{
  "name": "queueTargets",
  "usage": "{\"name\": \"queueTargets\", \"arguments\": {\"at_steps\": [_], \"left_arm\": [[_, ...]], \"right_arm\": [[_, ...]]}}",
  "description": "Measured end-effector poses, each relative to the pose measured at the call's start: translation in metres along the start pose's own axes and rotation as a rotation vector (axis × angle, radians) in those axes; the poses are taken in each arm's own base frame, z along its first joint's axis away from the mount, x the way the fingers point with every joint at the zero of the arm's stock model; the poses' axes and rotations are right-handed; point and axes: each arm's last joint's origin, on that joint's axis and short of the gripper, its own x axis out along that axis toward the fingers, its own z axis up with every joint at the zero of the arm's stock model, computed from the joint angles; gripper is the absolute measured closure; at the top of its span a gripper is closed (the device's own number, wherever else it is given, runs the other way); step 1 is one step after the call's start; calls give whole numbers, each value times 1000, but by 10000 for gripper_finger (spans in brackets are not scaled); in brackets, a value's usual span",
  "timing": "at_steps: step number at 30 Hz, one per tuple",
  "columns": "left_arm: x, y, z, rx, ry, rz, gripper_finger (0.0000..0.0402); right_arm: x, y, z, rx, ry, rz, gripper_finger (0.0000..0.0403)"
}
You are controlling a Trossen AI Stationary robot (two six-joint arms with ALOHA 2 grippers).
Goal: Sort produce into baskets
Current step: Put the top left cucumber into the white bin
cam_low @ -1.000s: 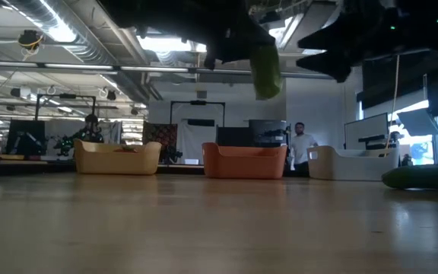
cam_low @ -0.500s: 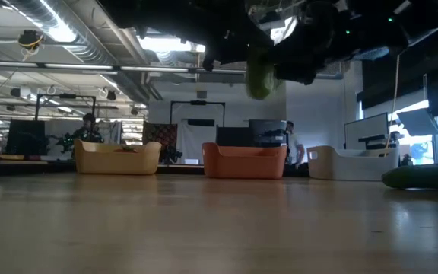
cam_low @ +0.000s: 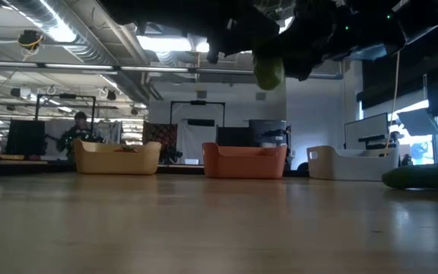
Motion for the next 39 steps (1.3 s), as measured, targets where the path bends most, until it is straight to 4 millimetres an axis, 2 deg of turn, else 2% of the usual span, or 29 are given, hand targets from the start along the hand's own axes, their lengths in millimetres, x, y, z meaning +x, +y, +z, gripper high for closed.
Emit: {"name": "queueTargets", "arguments": {"at_steps": [9, 11, 14, 18, 23, 27, 33, 39], "left_arm": [[0, -1, 0, 29, 2, -2, 210], [0, -1, 0, 30, 2, -2, 209], [0, -1, 0, 26, 1, -2, 195], [0, -2, 0, 25, 0, -3, 156], [-4, -1, 1, 23, 30, 0, 112], [-12, 1, 2, 43, 113, 33, 103], [-16, 5, -9, 47, 241, 95, 102], [-17, 5, -20, 5, 327, 117, 102]], "right_arm": [[0, 0, -1, -29, 6, -1, 254], [0, 0, -1, -33, 9, -1, 269], [0, 0, -1, -41, 10, -2, 272], [0, 0, -1, -39, 11, -3, 257], [-4, -1, 1, -42, 15, -18, 257], [-18, -5, 9, -85, 25, -120, 257], [-49, -15, 19, -163, 78, -347, 253], [-75, -39, 23, -198, 145, -580, 252]]}}
